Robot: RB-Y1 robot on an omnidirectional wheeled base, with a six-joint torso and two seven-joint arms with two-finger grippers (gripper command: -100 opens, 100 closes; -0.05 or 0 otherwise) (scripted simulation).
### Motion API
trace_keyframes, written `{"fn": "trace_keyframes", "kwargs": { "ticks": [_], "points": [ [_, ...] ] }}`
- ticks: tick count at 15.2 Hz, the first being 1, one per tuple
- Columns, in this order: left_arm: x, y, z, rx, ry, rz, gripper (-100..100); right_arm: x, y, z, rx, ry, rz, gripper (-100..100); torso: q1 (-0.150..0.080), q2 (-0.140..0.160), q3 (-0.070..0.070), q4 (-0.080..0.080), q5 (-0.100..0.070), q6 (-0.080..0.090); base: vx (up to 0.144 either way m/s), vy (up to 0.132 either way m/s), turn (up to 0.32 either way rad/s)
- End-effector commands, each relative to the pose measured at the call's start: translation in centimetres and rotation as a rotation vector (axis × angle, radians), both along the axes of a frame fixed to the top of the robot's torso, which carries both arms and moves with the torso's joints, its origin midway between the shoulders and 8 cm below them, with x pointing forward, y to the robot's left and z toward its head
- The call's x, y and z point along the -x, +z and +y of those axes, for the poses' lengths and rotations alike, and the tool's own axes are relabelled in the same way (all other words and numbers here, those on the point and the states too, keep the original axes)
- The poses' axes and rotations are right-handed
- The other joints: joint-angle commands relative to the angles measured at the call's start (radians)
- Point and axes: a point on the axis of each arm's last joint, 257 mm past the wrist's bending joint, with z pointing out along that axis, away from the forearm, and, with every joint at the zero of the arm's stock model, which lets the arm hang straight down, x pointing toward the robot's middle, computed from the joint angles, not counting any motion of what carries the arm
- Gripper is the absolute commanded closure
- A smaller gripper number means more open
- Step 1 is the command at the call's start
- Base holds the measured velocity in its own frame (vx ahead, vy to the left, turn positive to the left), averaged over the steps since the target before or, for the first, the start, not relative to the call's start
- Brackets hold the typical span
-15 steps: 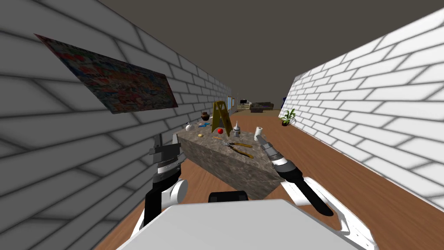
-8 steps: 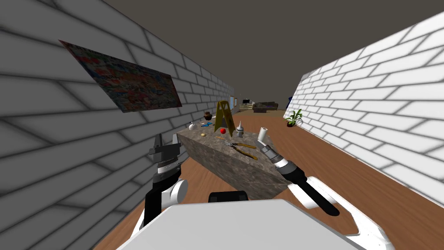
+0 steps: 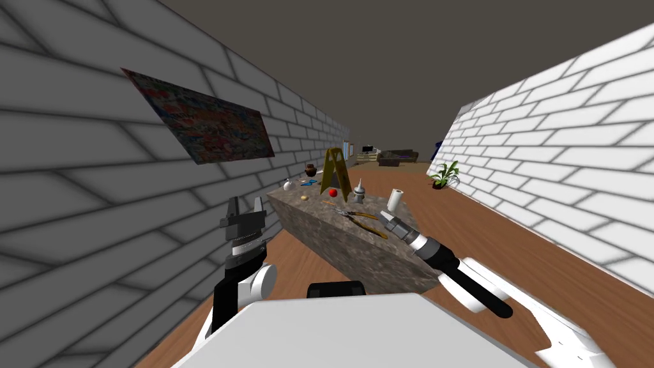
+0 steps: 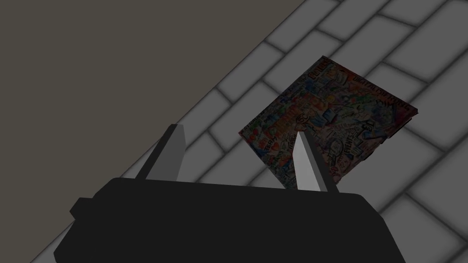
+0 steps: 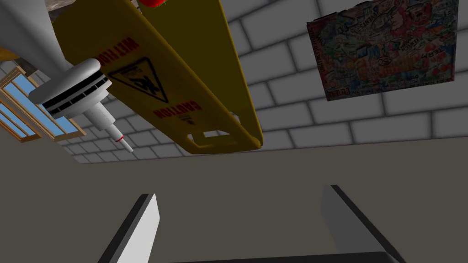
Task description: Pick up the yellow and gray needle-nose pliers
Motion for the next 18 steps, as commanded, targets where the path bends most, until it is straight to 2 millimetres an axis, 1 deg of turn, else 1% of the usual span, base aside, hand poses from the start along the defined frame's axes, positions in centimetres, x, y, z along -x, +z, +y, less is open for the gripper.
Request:
{"fn": "trace_keyframes", "kwargs": {
  "ticks": [1, 3, 4, 5, 6, 8, 9, 10, 11, 13, 14, 16, 17, 18],
  "points": [
    [0.0, 0.0, 0.0, 0.0, 0.0, 0.0, 0, 0.2, -2.2, -1.2, 0.09, 0.005, 0.043, -100, 0.0, 0.0, 0.0, 0.0, 0.0, 0.0, 0.016, 0.042, 0.126],
    [0.0, 0.0, 0.0, 0.0, 0.0, 0.0, 0, 0.2, -2.2, -1.2, 0.11, 0.015, 0.046, -100, 0.001, 0.0, 0.0, 0.0, 0.0, 0.0, 0.022, 0.048, 0.101],
    [0.0, 0.0, 0.0, 0.0, 0.0, 0.0, 0, 0.5, -4.0, -2.3, 0.181, 0.016, 0.082, -100, 0.001, 0.0, 0.0, 0.0, 0.0, 0.0, 0.025, 0.054, 0.136],
    [0.0, 0.0, 0.0, 0.0, 0.0, 0.0, 0, 0.5, -4.0, -2.4, 0.203, 0.027, 0.085, -100, 0.001, -0.001, 0.0, 0.0, 0.0, 0.0, 0.021, 0.043, 0.11],
    [0.0, 0.0, 0.0, 0.0, 0.0, 0.0, 0, 0.8, -5.7, -3.6, 0.262, 0.024, 0.121, -100, 0.001, 0.0, 0.0, 0.0, 0.0, 0.0, 0.024, 0.048, 0.131],
    [0.0, 0.0, 0.0, 0.0, 0.0, 0.0, 0, 0.8, -5.7, -3.8, 0.295, 0.04, 0.124, -100, 0.001, -0.001, -0.001, 0.0, 0.0, 0.0, 0.033, 0.058, 0.101],
    [0.0, 0.0, 0.0, 0.0, 0.0, 0.0, 0, 1.2, -7.4, -5.2, 0.365, 0.042, 0.16, -100, 0.001, -0.001, -0.001, 0.0, 0.0, 0.0, 0.035, 0.061, 0.162],
    [0.0, 0.0, 0.0, 0.0, 0.0, 0.0, 0, 1.2, -7.3, -5.3, 0.387, 0.053, 0.163, -100, 0.002, -0.001, -0.001, 0.0, 0.0, -0.001, 0.034, 0.058, 0.153],
    [0.0, 0.0, 0.0, 0.0, 0.0, 0.0, 0, 1.7, -8.9, -6.7, 0.446, 0.051, 0.199, -100, 0.002, -0.001, -0.001, 0.0, 0.0, 0.0, 0.046, 0.073, 0.185],
    [0.0, 0.0, 0.0, 0.0, 0.0, 0.0, 0, 1.7, -8.8, -7.0, 0.481, 0.068, 0.202, -100, 0.002, -0.002, -0.001, 0.0, 0.001, 0.0, 0.035, 0.05, 0.064],
    [0.0, 0.0, 0.0, 0.0, 0.0, 0.0, 0, 2.3, -10.3, -8.5, 0.548, 0.071, 0.238, -100, 0.001, -0.001, -0.001, 0.0, 0.0, 0.0, 0.038, 0.063, 0.21],
    [0.0, 0.0, 0.0, 0.0, 0.0, 0.0, 0, 2.3, -10.2, -8.8, 0.572, 0.084, 0.24, -100, 0.002, -0.002, -0.001, 0.0, 0.001, 0.0, 0.04, 0.052, 0.087],
    [0.0, 0.0, 0.0, 0.0, 0.0, 0.0, 0, 3.0, -11.5, -10.4, 0.643, 0.091, 0.277, -100, 0.001, -0.001, -0.001, 0.0, 0.0, 0.0, 0.036, 0.049, 0.118],
    [0.0, 0.0, 0.0, 0.0, 0.0, 0.0, 0, 2.9, -11.4, -10.6, 0.662, 0.101, 0.278, -100, 0.001, -0.001, -0.001, 0.0, 0.0, -0.001, 0.036, 0.047, 0.156]
  ]
}}
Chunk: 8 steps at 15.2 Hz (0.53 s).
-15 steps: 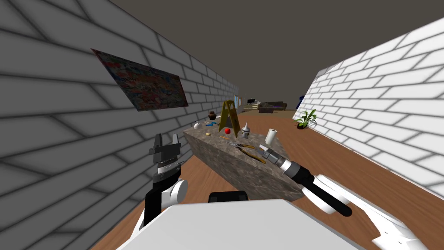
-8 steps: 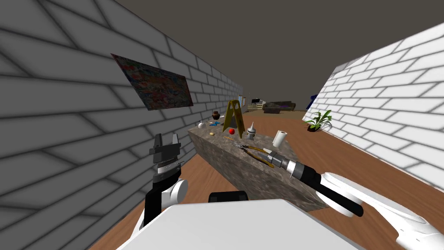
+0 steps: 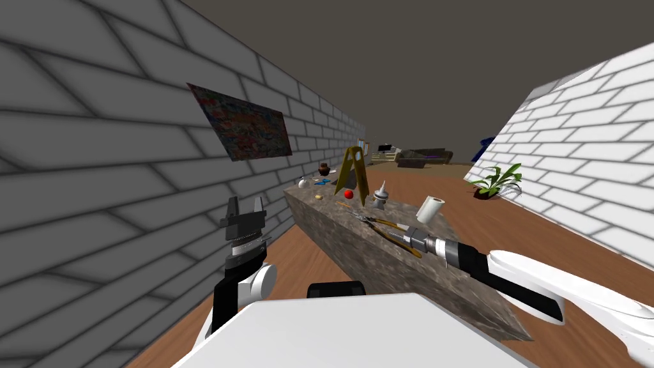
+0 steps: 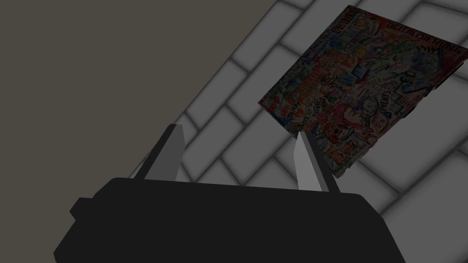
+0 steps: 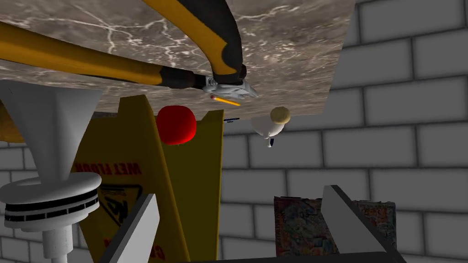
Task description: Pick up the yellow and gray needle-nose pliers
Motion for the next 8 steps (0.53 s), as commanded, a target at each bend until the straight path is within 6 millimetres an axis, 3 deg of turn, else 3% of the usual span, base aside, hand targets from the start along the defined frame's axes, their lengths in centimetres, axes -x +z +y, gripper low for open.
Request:
{"fn": "trace_keyframes", "kwargs": {
  "ticks": [1, 3, 6, 8],
  "points": [
    [0.0, 0.0, 0.0, 0.0, 0.0, 0.0, 0, 1.0, -1.7, -2.3, 0.097, 0.012, 0.049, -100, 0.0, 0.0, 0.0, 0.0, 0.0, 0.0, 0.041, 0.051, 0.203],
    [0.0, 0.0, 0.0, 0.0, 0.0, 0.0, 0, 0.9, -1.5, -2.6, 0.125, 0.029, 0.055, -100, 0.0, -0.001, 0.0, 0.0, 0.0, 0.0, 0.043, 0.051, 0.077],
    [0.0, 0.0, 0.0, 0.0, 0.0, 0.0, 0, 2.6, -3.6, -6.2, 0.269, 0.053, 0.13, -100, 0.002, -0.002, -0.001, 0.0, 0.001, 0.0, 0.073, 0.083, 0.154],
    [0.0, 0.0, 0.0, 0.0, 0.0, 0.0, 0, 2.5, -3.2, -6.6, 0.293, 0.067, 0.134, -100, 0.003, -0.003, -0.002, -0.001, 0.001, 0.0, 0.066, 0.069, 0.123]
  ]
}}
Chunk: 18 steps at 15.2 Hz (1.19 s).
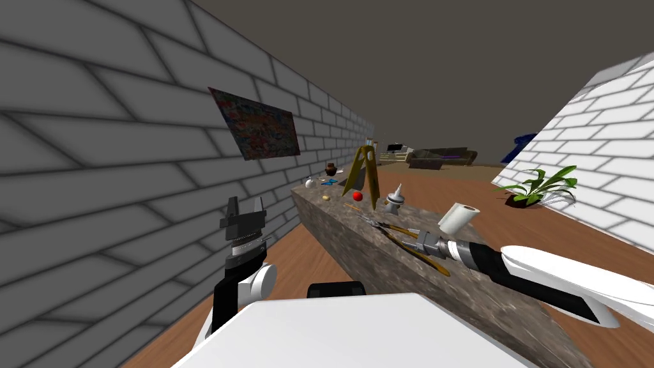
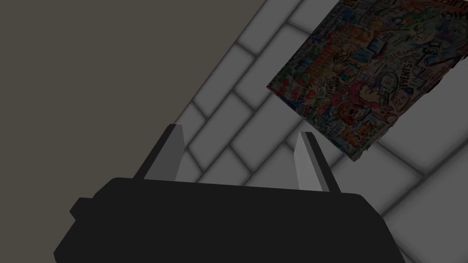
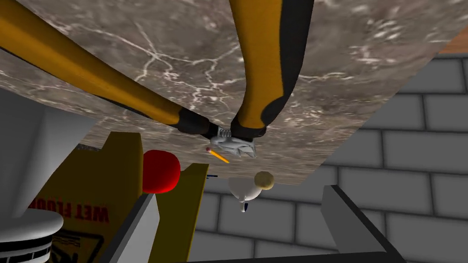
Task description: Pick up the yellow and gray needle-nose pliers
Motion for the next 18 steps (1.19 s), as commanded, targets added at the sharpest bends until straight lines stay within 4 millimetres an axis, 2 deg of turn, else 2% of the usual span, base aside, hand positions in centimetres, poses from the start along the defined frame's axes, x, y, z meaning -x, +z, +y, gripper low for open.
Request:
{"fn": "trace_keyframes", "kwargs": {
  "ticks": [1, 2, 3, 5, 6, 7, 8, 9, 10, 11, 12, 13, 14, 15, 16, 17, 18],
  "points": [
    [0.0, 0.0, 0.0, 0.0, 0.0, 0.0, 0, 1.1, -0.9, -2.3, 0.087, 0.019, 0.047, -100, 0.0, 0.0, 0.0, 0.0, 0.0, 0.0, 0.051, 0.051, 0.111],
    [0.0, 0.0, 0.0, 0.0, 0.0, 0.0, 0, 1.0, -0.7, -2.5, 0.098, 0.027, 0.049, -100, -0.001, 0.0, 0.0, 0.0, 0.0, 0.0, 0.046, 0.044, 0.113],
    [0.0, 0.0, 0.0, 0.0, 0.0, 0.0, 0, 2.1, -1.6, -4.1, 0.155, 0.035, 0.086, -100, -0.001, 0.001, 0.001, 0.0, 0.0, 0.0, 0.07, 0.061, 0.3],
    [0.0, 0.0, 0.0, 0.0, 0.0, 0.0, 0, 1.9, -1.3, -4.4, 0.173, 0.047, 0.09, -100, -0.001, 0.0, 0.0, 0.0, 0.0, 0.0, 0.045, 0.041, 0.047],
    [0.0, 0.0, 0.0, 0.0, 0.0, 0.0, 0, 3.0, -1.9, -6.2, 0.235, 0.062, 0.13, -100, -0.002, 0.002, 0.001, 0.0, 0.0, 0.001, 0.069, 0.061, 0.136],
    [0.0, 0.0, 0.0, 0.0, 0.0, 0.0, 0, 2.9, -1.7, -6.3, 0.245, 0.068, 0.132, -100, -0.001, 0.001, 0.001, 0.0, 0.0, -0.001, 0.089, 0.075, 0.166],
    [0.0, 0.0, 0.0, 0.0, 0.0, 0.0, 0, 4.0, -2.3, -8.0, 0.302, 0.083, 0.173, -100, 0.0, 0.0, 0.0, 0.0, 0.0, 0.0, 0.098, 0.08, 0.2],
    [0.0, 0.0, 0.0, 0.0, 0.0, 0.0, 0, 3.9, -2.1, -8.1, 0.311, 0.09, 0.175, -100, 0.001, -0.002, -0.001, 0.0, 0.0, -0.001, 0.085, 0.071, 0.138],
    [0.0, 0.0, 0.0, 0.0, 0.0, 0.0, 0, 5.1, -2.5, -9.8, 0.368, 0.109, 0.217, -100, 0.001, -0.002, -0.001, 0.0, 0.0, 0.0, 0.103, 0.079, 0.172],
    [0.0, 0.0, 0.0, 0.0, 0.0, 0.0, 0, 5.0, -2.4, -9.8, 0.372, 0.111, 0.218, -100, 0.001, -0.002, -0.001, 0.0, 0.0, -0.001, 0.089, 0.069, 0.104],
    [0.0, 0.0, 0.0, 0.0, 0.0, 0.0, 0, 6.2, -2.8, -11.4, 0.425, 0.131, 0.261, -100, 0.001, -0.002, -0.001, 0.0, 0.0, 0.0, 0.08, 0.061, 0.116],
    [0.0, 0.0, 0.0, 0.0, 0.0, 0.0, 0, 6.2, -2.7, -11.4, 0.428, 0.133, 0.262, -100, 0.001, -0.001, -0.001, 0.0, 0.0, 0.0, 0.073, 0.052, 0.119],
    [0.0, 0.0, 0.0, 0.0, 0.0, 0.0, 0, 7.5, -3.0, -12.9, 0.478, 0.156, 0.307, -100, 0.0, -0.001, -0.001, 0.0, 0.0, 0.0, 0.095, 0.064, 0.188],
    [0.0, 0.0, 0.0, 0.0, 0.0, 0.0, 0, 7.5, -3.0, -12.9, 0.478, 0.156, 0.307, -100, 0.0, -0.002, -0.001, 0.0, 0.0, -0.001, 0.109, 0.076, 0.169],
    [0.0, 0.0, 0.0, 0.0, 0.0, 0.0, 0, 8.9, -3.3, -14.2, 0.521, 0.178, 0.352, -100, 0.001, -0.002, -0.001, 0.0, 0.0, -0.001, 0.111, 0.075, 0.139],
    [0.0, 0.0, 0.0, 0.0, 0.0, 0.0, 0, 8.9, -3.3, -14.2, 0.521, 0.178, 0.352, -100, 0.001, -0.003, -0.002, -0.001, 0.0, 0.0, 0.102, 0.072, 0.075],
    [0.0, 0.0, 0.0, 0.0, 0.0, 0.0, 0, 10.3, -3.6, -15.4, 0.558, 0.2, 0.397, -100, 0.002, -0.002, -0.001, -0.001, 0.0, 0.0, 0.098, 0.069, 0.081]
  ]
}}
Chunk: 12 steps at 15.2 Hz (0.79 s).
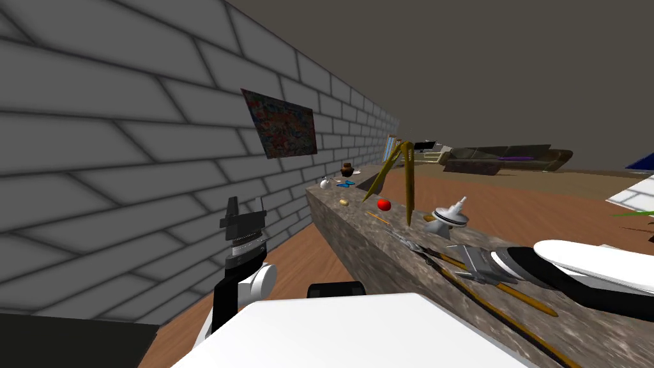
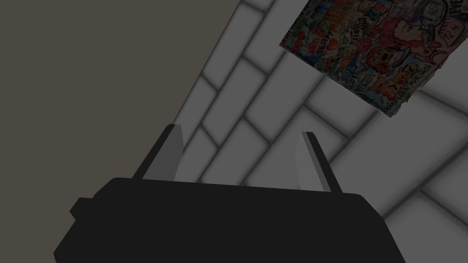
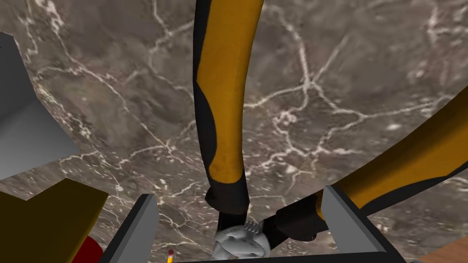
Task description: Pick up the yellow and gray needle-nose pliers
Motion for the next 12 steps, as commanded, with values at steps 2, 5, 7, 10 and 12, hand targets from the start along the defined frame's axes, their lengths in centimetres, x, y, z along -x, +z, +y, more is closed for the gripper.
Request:
{"fn": "trace_keyframes", "kwargs": {
  "ticks": [2, 5, 7, 10, 12],
  "points": [
    [0.0, 0.0, 0.0, 0.0, 0.0, 0.0, 0, 2.7, -0.7, -1.7, 0.064, 0.031, 0.086, -100, 0.0, 0.0, 0.0, 0.0, 0.0, 0.0, 0.114, 0.071, 0.184],
    [0.0, 0.0, 0.0, 0.0, 0.0, 0.0, 0, 7.2, -1.5, -3.9, 0.128, 0.065, 0.213, -100, 0.002, -0.004, -0.002, -0.001, 0.0, 0.0, 0.169, 0.102, 0.175],
    [0.0, 0.0, 0.0, 0.0, 0.0, 0.0, 0, 7.2, -1.5, -3.9, 0.128, 0.065, 0.213, -100, 0.002, -0.004, -0.003, -0.001, 0.001, 0.0, 0.108, 0.061, 0.039],
    [0.0, 0.0, 0.0, 0.0, 0.0, 0.0, 0, 9.7, -2.0, -4.6, 0.148, 0.079, 0.277, -100, -0.002, 0.003, 0.002, 0.001, 0.0, 0.0, 0.056, 0.028, 0.079],
    [0.0, 0.0, 0.0, 0.0, 0.0, 0.0, 0, 11.2, -2.3, -4.9, 0.156, 0.087, 0.316, -100, -0.002, 0.004, 0.002, 0.001, -0.001, 0.001, 0.055, 0.034, 0.011]
  ]
}}
